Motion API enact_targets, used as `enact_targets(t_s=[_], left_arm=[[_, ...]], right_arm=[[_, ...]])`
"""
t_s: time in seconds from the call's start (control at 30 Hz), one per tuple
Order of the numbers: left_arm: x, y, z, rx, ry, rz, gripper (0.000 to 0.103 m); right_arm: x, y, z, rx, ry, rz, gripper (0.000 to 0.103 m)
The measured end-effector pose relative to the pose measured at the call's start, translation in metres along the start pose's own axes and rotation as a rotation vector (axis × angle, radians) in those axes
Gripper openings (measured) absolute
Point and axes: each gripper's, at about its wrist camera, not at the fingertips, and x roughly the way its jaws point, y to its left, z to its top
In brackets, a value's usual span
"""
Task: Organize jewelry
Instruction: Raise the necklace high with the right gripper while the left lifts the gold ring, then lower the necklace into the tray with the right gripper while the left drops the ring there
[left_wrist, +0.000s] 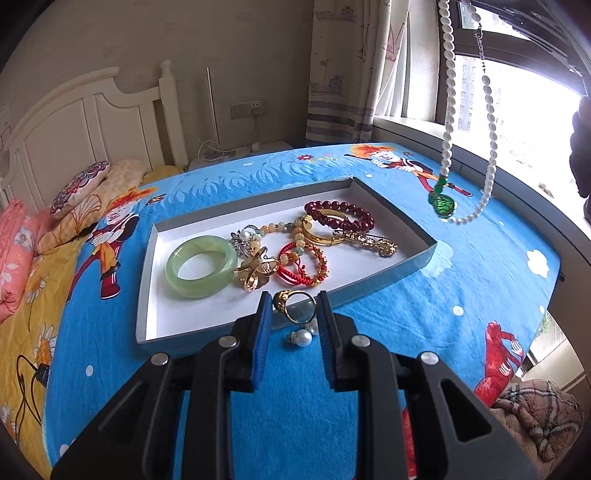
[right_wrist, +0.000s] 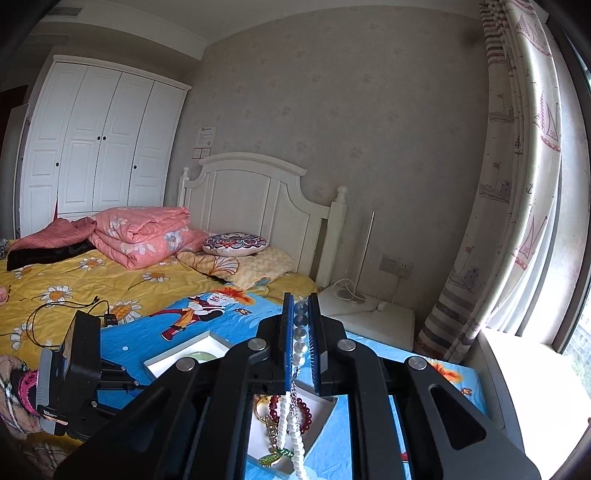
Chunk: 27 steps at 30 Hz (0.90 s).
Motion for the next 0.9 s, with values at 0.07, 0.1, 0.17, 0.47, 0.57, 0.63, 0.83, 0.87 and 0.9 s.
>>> enact_targets(t_s=[0.07, 0.1, 0.17, 0.47, 0.57, 0.63, 0.83, 0.87, 0.9], left_arm=[[0.003, 0.001, 0.003, -0.008, -0.001, -0.005, 0.024], [0.005, 0.002, 0.004, -0.012, 0.0, -0.009, 0.024], [0.01, 0.003, 0.008, -0.018, 0.0, -0.011, 0.024], [0.037, 0.006, 0.024, -0.055, 0.015, -0.038, 0.024], [0.047, 0.004, 0.029, -0.065, 0.021, -0.052, 0.024], [0.053, 0.003, 0.032, -0.066, 0.023, -0.054, 0.024], [0.069, 0.001, 0.037, -0.075, 0.034, -0.059, 0.024], [0.072, 0.001, 0.037, -0.079, 0.036, -0.058, 0.024], [0.075, 0.002, 0.037, -0.085, 0.039, -0.057, 0.024]], right_arm=[[0.007, -0.001, 0.0, -0.001, 0.008, -0.006, 0.01], [0.011, -0.001, 0.001, 0.002, 0.01, -0.006, 0.01], [0.018, -0.001, 0.002, 0.012, 0.017, 0.001, 0.01], [0.059, 0.01, -0.003, -0.005, 0.09, 0.03, 0.01], [0.075, 0.013, -0.007, -0.014, 0.123, 0.035, 0.01], [0.084, 0.015, -0.009, -0.013, 0.141, 0.045, 0.01], [0.113, 0.029, -0.007, -0.035, 0.179, 0.076, 0.01], [0.119, 0.033, -0.008, -0.038, 0.189, 0.083, 0.01], [0.126, 0.036, -0.008, -0.04, 0.2, 0.092, 0.01]])
